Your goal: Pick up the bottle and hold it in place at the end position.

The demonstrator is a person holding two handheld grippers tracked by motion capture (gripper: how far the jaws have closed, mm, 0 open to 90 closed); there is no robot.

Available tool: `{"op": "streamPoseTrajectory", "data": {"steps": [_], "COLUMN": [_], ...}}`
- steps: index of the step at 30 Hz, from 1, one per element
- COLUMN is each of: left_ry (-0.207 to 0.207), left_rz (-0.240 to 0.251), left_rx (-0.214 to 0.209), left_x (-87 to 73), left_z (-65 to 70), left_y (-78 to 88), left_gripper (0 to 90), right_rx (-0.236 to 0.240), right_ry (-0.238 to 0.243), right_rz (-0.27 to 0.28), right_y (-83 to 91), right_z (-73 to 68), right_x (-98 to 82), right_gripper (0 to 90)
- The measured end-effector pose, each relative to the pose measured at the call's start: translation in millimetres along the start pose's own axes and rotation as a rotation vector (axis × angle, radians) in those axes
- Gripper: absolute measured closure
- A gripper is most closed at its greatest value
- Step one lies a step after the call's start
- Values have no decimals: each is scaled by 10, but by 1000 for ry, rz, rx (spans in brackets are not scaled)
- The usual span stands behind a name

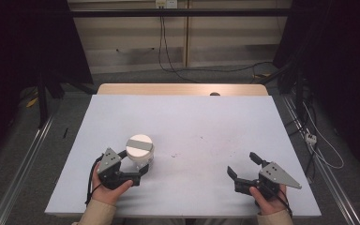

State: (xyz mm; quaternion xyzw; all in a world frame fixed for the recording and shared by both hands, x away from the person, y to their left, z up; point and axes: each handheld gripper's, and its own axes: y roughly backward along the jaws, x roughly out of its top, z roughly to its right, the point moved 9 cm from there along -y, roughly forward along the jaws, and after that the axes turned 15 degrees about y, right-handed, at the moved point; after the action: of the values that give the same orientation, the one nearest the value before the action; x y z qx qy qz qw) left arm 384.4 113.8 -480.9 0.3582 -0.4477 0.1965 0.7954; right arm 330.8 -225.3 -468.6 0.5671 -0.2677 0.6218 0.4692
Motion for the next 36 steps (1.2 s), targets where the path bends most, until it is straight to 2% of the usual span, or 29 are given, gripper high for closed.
{"op": "streamPoseTrajectory", "data": {"steps": [2,4,8,14,24,33,36], "left_ry": [4,8,11,5,8,-24,-36], "left_rz": [-2,-6,4,15,34,49,48], "left_rx": [12,47,86,123,117,102,103], "left_x": [-7,-6,7,26,69,94,93], "left_z": [6,1,9,4,-11,-34,-38], "left_y": [-22,-79,-150,-268,-369,-370,-372], "left_gripper": [66,64,62,56,71,167,169], "right_rx": [1,2,3,0,3,4,5], "right_ry": [-1,-2,-5,-8,-10,-13,-12], "right_rz": [1,1,2,4,6,8,8], "right_y": [-1,-4,-1,3,4,7,7], "right_z": [-1,1,3,13,15,13,12], "right_x": [1,0,2,2,2,5,6], "right_gripper": [44,44,44,45,46,48,48]}}
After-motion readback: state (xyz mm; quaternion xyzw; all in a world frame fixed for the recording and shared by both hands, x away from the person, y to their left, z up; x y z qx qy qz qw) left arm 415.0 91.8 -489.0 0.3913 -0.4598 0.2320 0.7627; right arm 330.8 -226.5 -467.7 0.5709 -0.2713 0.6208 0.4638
